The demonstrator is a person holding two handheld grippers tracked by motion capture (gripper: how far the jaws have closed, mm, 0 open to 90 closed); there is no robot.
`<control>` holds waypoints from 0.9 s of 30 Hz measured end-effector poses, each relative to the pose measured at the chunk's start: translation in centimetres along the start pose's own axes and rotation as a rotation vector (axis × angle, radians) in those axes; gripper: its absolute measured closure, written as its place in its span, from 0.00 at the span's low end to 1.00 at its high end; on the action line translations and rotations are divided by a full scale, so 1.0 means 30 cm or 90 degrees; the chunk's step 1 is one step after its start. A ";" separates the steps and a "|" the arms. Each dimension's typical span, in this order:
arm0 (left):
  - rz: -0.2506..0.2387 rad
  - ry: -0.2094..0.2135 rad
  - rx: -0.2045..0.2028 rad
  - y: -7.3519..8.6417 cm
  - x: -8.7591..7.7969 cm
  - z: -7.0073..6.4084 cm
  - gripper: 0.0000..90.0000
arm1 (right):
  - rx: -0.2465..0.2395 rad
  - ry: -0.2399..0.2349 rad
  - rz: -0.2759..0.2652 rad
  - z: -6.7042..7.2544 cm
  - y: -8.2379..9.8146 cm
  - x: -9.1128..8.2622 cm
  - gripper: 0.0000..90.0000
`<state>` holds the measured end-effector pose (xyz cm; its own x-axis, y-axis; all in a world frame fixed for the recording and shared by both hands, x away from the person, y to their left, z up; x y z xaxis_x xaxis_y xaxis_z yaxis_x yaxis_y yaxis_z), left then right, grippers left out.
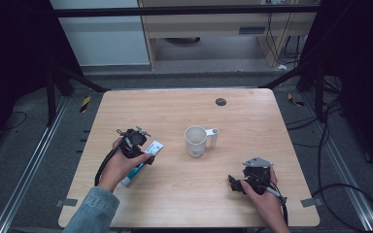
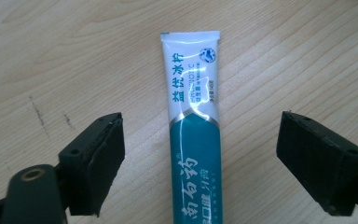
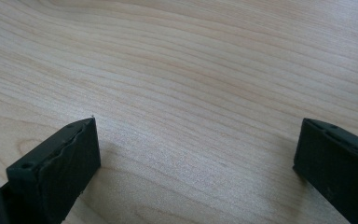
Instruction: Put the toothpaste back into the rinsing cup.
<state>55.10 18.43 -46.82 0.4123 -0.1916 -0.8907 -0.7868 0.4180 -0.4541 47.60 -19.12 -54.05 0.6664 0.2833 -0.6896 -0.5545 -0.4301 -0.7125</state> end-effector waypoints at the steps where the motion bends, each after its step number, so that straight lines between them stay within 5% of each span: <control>1: 0.000 0.000 0.000 0.000 0.000 0.000 0.18 | -0.001 0.000 0.000 -0.001 0.000 0.000 0.00; 8: 0.019 0.029 -0.009 -0.012 0.039 -0.002 0.30 | 0.000 0.000 0.000 0.000 0.000 0.000 0.00; 27: 0.069 0.041 -0.030 -0.024 0.111 0.014 0.50 | -0.001 0.000 0.000 -0.001 0.000 0.000 0.01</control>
<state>57.26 17.86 -49.45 0.2944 -0.2052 -0.9334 -0.8467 0.3970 -0.3543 47.61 -19.14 -54.05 0.6668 0.2836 -0.6892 -0.5531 -0.4316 -0.7126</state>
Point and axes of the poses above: each handheld gripper's, and its own axes: x roughly forward along the jaws, y roughly out of its underside, z roughly to its left, the point moved 4 cm from there along x, roughly forward along the jaws, and after that the axes turned 10 degrees about -x, right-handed, at the moved point
